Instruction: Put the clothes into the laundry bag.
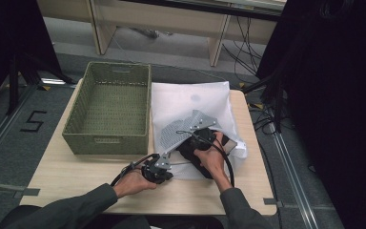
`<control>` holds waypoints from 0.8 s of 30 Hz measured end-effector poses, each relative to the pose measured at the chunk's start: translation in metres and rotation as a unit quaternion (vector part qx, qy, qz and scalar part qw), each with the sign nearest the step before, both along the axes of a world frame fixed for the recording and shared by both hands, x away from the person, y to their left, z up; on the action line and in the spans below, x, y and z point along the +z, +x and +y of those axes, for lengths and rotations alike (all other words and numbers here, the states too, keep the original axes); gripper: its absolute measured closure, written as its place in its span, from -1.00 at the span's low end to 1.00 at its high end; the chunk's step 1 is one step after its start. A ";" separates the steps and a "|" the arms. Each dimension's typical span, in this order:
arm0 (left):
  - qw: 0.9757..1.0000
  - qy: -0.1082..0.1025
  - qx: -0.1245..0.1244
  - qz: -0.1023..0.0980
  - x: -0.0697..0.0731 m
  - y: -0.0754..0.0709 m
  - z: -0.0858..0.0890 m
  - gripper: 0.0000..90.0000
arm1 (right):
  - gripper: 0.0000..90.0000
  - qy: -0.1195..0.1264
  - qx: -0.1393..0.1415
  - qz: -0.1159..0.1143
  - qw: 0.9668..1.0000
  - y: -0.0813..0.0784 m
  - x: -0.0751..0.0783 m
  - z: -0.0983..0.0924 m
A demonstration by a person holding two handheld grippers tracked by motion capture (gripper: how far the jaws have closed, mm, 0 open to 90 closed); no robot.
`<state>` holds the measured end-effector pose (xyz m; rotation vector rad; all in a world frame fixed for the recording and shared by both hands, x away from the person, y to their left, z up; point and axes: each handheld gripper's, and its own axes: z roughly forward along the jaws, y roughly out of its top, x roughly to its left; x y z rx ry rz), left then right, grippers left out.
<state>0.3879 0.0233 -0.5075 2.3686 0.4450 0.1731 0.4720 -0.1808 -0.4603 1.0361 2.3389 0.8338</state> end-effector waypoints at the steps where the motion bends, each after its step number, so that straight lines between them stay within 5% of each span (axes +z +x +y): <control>1: 1.000 0.008 -0.006 -0.002 0.001 0.000 0.001 0.98 | 0.78 0.002 -0.011 -0.003 1.000 0.005 0.000 -0.001; 3: 1.000 0.003 -0.003 0.005 0.001 0.000 0.001 0.98 | 0.77 0.008 -0.026 -0.019 0.999 0.016 -0.001 -0.004; 8: 1.000 0.006 -0.008 0.006 0.002 0.003 0.001 0.98 | 0.60 0.045 -0.021 0.001 0.999 0.021 0.003 -0.006; 9: 1.000 0.003 -0.006 0.009 0.001 0.002 0.000 0.98 | 0.52 0.058 -0.018 0.018 0.998 0.018 0.007 -0.006; 12: 1.000 -0.014 0.008 0.011 0.000 0.001 -0.002 0.98 | 0.24 0.075 0.005 0.022 0.997 0.002 0.023 -0.011; 16: 1.000 -0.007 0.002 0.006 0.000 0.002 -0.002 0.98 | 0.03 0.101 0.037 0.017 0.994 -0.028 0.045 -0.028; 18: 1.000 0.014 -0.015 -0.001 0.002 0.004 0.000 0.97 | -0.04 0.108 0.031 0.020 0.993 -0.040 0.052 -0.041; 20: 1.000 -0.009 0.005 0.010 0.000 0.001 -0.002 0.97 | -0.12 0.099 0.008 0.028 0.995 -0.054 0.045 -0.060; 24: 1.000 0.001 -0.005 0.004 0.001 0.003 -0.002 0.97 | -0.16 0.076 -0.006 0.069 0.995 -0.067 0.025 -0.074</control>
